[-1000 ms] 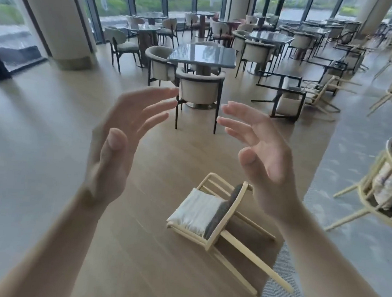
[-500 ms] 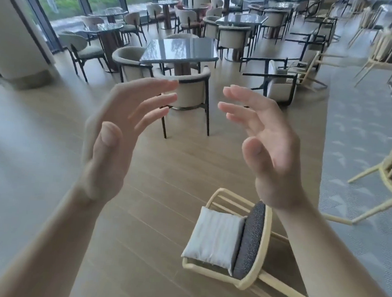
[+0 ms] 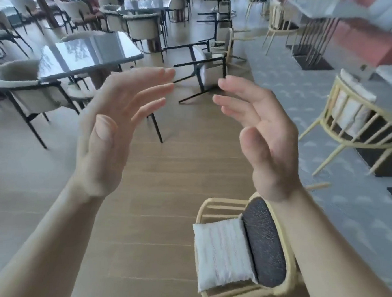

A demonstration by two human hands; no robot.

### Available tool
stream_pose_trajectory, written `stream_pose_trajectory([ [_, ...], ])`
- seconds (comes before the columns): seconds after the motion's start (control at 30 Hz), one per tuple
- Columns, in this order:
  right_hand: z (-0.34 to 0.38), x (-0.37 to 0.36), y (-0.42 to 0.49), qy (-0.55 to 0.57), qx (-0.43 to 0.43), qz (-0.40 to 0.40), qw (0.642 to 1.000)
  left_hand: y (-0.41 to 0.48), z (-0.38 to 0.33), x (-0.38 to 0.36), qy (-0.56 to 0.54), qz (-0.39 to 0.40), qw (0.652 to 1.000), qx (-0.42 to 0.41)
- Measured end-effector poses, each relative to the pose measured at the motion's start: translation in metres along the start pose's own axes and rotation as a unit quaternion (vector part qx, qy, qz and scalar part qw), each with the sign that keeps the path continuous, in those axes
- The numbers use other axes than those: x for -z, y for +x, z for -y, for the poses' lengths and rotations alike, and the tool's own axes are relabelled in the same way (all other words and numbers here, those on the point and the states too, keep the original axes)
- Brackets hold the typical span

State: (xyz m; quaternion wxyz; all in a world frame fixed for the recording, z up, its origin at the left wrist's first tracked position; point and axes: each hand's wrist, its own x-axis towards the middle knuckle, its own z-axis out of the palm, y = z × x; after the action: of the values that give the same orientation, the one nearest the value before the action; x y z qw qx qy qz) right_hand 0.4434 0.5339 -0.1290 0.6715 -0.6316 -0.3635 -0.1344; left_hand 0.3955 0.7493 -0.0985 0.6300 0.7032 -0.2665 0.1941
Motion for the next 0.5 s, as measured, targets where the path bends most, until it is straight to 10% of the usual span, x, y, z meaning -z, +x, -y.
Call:
stream_pose_trajectory([
  [0.5,0.036,-0.117,-0.1,-0.299,-0.084,-0.42,0.853,0.054,0.104,-0.002,-0.314,0.39,0.866,-0.016],
])
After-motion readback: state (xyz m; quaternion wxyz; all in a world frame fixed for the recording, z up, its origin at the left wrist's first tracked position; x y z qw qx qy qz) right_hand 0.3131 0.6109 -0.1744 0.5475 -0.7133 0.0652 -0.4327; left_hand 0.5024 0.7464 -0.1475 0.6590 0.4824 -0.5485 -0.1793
